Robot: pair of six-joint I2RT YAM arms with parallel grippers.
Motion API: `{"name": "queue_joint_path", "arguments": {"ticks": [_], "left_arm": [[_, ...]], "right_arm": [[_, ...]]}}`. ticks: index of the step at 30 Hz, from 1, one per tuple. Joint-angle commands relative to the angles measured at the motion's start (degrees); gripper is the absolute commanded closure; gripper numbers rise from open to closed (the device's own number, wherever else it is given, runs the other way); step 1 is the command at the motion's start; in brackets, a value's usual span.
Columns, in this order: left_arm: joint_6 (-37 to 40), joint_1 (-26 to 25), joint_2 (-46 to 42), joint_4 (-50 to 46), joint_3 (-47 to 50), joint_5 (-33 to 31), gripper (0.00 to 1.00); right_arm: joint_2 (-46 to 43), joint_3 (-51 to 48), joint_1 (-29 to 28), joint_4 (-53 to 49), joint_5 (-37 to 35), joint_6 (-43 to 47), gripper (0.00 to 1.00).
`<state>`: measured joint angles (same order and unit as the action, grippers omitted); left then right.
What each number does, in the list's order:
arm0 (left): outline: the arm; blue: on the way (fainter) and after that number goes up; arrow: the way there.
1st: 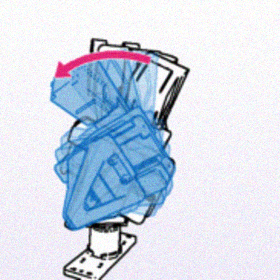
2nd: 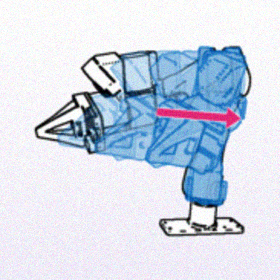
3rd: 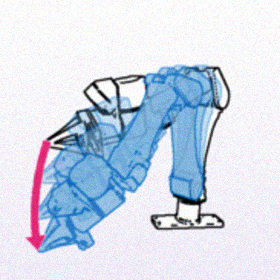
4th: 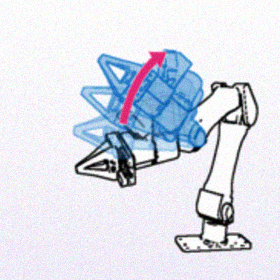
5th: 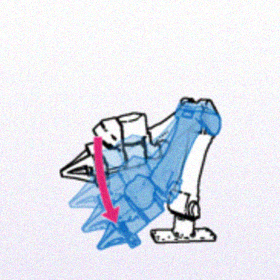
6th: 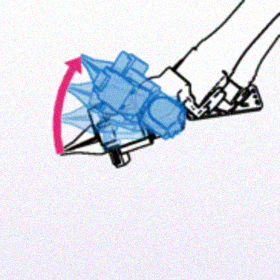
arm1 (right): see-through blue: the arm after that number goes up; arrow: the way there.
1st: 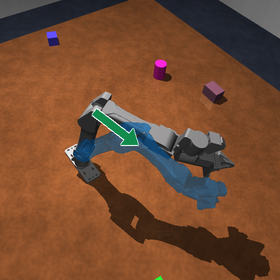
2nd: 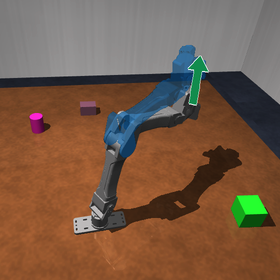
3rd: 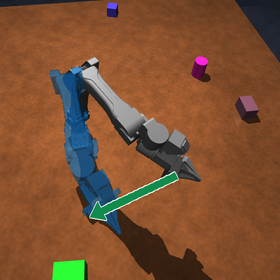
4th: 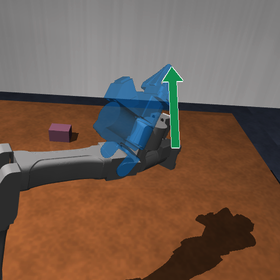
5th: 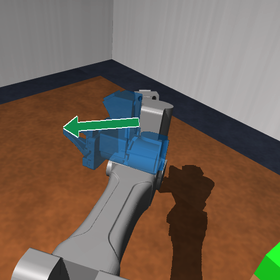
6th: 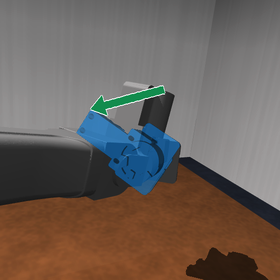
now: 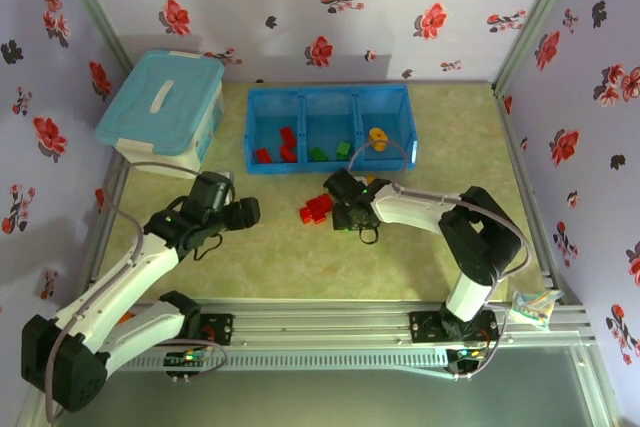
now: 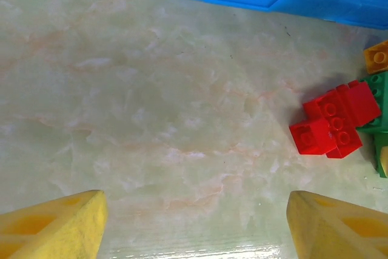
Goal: Sort the legos into containers by color
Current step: Pick up the lego from the center of the table, then place the lego in the container.
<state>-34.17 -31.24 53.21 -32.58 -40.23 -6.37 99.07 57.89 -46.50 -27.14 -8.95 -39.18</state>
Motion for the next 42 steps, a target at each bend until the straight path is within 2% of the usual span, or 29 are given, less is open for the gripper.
{"name": "queue_joint_path", "arguments": {"ticks": [1,4,15,22,26,31,36,40,41,42], "left_arm": [[-1.5,-0.3,-0.8,0.2,0.9,-1.5,0.23],[-1.0,-0.3,-0.8,0.5,0.8,-1.9,0.25],[-0.7,-0.3,-0.2,1.2,0.7,-2.2,0.29],[-0.2,-0.4,-1.3,0.8,0.7,-2.2,0.31],[-1.4,-1.5,-1.9,-0.1,2.1,-2.2,0.31],[-5.7,-6.7,-4.3,0.5,6.0,-2.9,0.31],[-11.0,-17.5,-6.2,3.5,8.2,-6.8,0.3],[-12.8,-23.7,-4.0,4.6,7.3,-10.0,0.3],[-12.9,-24.8,-3.2,4.9,6.9,-10.2,0.3],[-12.9,-25.5,-2.2,5.6,6.5,-10.5,0.3]], "right_arm": [[3.2,1.0,-0.6,0.0,-0.2,-2.3,0.45],[3.4,2.0,-1.2,-0.7,-1.1,-2.4,0.53],[2.1,4.0,-3.7,-4.2,-3.2,-2.3,0.72],[-3.9,12.0,-3.6,-11.0,-9.2,2.3,0.75],[-3.0,20.8,0.8,-13.8,-8.8,8.3,0.75],[6.3,33.0,7.8,-13.6,-3.3,15.0,0.74],[21.1,49.8,11.6,-18.6,-2.1,19.3,0.74],[29.5,61.3,14.0,-22.7,-0.5,19.5,0.72],[30.6,64.0,14.1,-23.7,-0.7,19.8,0.7],[31.4,65.6,14.1,-24.3,-0.7,20.1,0.63]]}}
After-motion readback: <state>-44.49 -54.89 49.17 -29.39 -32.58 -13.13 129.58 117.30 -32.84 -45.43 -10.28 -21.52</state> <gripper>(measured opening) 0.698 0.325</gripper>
